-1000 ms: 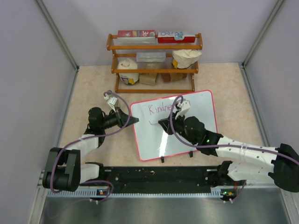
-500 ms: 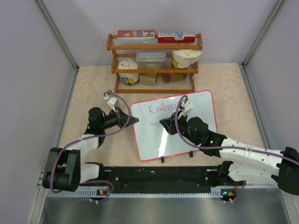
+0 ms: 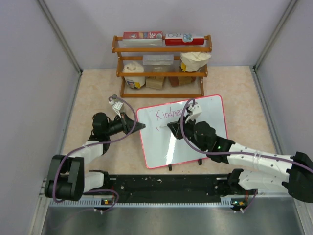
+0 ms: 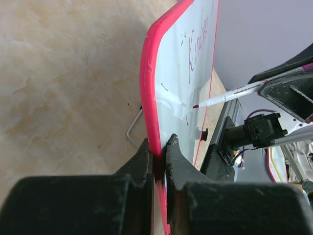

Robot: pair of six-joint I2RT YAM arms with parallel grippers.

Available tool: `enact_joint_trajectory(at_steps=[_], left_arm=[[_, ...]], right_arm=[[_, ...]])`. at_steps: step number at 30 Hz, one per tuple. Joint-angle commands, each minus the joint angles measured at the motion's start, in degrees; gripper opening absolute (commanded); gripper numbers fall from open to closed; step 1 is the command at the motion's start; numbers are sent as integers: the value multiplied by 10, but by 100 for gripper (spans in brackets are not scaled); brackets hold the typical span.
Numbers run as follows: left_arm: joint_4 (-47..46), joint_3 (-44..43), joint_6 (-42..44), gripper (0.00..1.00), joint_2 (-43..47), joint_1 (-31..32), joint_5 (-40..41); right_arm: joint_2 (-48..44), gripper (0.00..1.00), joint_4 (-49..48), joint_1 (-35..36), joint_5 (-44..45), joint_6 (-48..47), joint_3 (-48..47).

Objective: Write a sentence on the whiteboard

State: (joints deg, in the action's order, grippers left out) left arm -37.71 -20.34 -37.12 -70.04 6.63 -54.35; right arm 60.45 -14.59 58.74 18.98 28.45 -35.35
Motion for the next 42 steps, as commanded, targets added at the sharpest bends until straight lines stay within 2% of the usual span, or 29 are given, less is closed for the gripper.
enact_joint_trajectory(at_steps=[1, 42], left_arm=[[12, 11, 118, 0, -12, 5, 79], [12, 11, 119, 0, -11, 5, 79]], right_arm=[[8, 0, -21, 4, 21, -9, -28], [-4, 0, 2, 2, -43, 21, 35]])
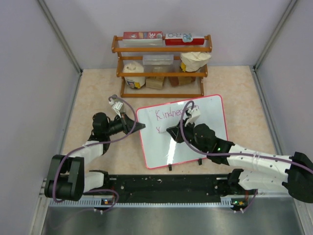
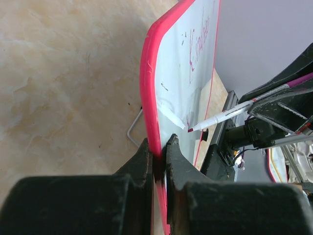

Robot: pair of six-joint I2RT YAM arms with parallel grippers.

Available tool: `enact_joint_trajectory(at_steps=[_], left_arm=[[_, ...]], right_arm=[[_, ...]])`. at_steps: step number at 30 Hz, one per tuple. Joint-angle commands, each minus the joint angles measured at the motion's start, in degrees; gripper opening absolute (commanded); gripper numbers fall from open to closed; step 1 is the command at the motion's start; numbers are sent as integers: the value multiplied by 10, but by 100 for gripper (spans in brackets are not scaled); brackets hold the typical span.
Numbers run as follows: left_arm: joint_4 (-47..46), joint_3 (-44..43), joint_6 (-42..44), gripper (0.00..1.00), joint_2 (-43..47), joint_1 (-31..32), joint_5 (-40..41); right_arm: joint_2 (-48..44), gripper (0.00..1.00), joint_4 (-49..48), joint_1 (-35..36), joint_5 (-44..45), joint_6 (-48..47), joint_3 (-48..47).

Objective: Write a sentence on the whiteboard

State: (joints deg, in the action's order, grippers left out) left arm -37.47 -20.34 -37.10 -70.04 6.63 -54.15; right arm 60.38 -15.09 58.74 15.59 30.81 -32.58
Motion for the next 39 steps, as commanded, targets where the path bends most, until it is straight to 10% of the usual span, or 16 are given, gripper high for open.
enact_joint_trajectory(at_steps=[1, 39], left_arm=[[8, 11, 119, 0, -11, 6, 77], [12, 12, 121, 0, -8, 5, 79]], right_arm=[[-3, 0, 5, 2, -11, -1, 8], [-24, 0, 0, -57, -28, 0, -47]])
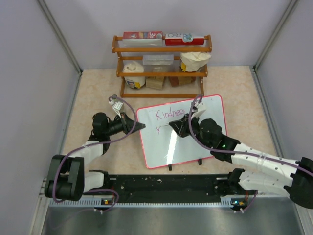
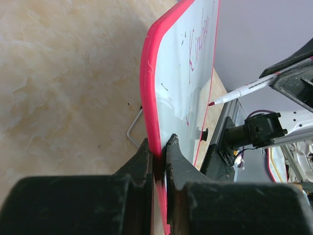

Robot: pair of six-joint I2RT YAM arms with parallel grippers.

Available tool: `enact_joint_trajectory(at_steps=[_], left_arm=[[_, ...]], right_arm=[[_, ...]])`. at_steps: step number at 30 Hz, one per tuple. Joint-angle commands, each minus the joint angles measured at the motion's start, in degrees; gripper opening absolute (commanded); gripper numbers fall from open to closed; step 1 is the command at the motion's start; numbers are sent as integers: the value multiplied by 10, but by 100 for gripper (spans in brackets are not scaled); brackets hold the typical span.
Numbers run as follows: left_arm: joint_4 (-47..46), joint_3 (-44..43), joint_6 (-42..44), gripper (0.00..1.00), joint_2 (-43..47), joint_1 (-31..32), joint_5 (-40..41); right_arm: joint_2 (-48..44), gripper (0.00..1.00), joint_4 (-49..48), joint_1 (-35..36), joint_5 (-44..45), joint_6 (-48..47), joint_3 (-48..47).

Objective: Write a sentence on the whiteboard

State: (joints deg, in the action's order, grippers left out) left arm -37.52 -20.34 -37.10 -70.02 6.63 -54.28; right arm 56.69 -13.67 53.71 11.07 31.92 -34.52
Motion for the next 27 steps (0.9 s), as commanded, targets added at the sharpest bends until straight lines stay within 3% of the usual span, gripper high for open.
enact_joint_trajectory(at_steps=[1, 27], left_arm=[[12, 12, 121, 0, -8, 5, 81], [12, 10, 121, 0, -11, 5, 81]], right_arm=[[16, 0, -14, -7, 18, -12, -27], [33, 0, -22, -15, 16, -6, 1]])
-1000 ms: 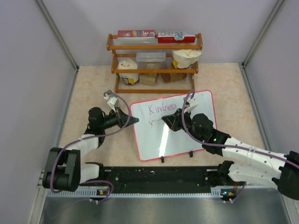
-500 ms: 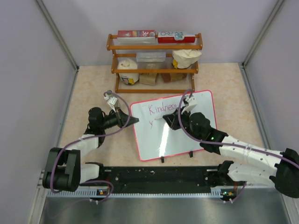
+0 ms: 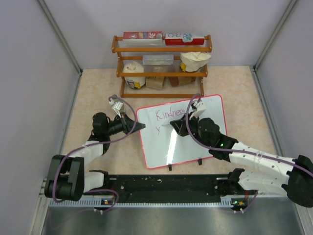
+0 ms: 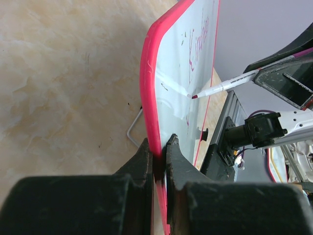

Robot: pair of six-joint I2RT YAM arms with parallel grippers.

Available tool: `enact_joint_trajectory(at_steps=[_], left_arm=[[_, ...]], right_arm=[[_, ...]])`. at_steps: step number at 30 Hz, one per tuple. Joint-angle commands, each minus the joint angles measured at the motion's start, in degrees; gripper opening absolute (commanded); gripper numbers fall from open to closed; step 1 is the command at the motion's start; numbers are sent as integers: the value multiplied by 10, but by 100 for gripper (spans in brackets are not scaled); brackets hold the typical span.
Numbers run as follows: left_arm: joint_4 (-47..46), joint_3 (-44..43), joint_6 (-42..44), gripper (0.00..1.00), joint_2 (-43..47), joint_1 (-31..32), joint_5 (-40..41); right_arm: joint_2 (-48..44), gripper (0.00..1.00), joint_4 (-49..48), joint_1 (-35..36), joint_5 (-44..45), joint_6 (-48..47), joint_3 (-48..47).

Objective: Write a sentence on the whiteboard

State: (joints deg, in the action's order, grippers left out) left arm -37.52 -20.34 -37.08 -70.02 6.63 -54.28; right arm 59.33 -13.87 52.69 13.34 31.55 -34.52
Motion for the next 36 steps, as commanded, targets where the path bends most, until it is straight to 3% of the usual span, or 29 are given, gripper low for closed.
enact_joint_trajectory(at_steps=[1, 17, 36], left_arm=[[13, 11, 120, 0, -10, 5, 81], [11, 10, 119, 0, -12, 5, 80], [12, 11, 119, 0, -10, 5, 81]], right_arm=[[7, 0, -20, -6, -9, -3, 1], [-8, 0, 2, -5, -26, 5, 26], [-15, 0, 8, -11, 27, -1, 1]])
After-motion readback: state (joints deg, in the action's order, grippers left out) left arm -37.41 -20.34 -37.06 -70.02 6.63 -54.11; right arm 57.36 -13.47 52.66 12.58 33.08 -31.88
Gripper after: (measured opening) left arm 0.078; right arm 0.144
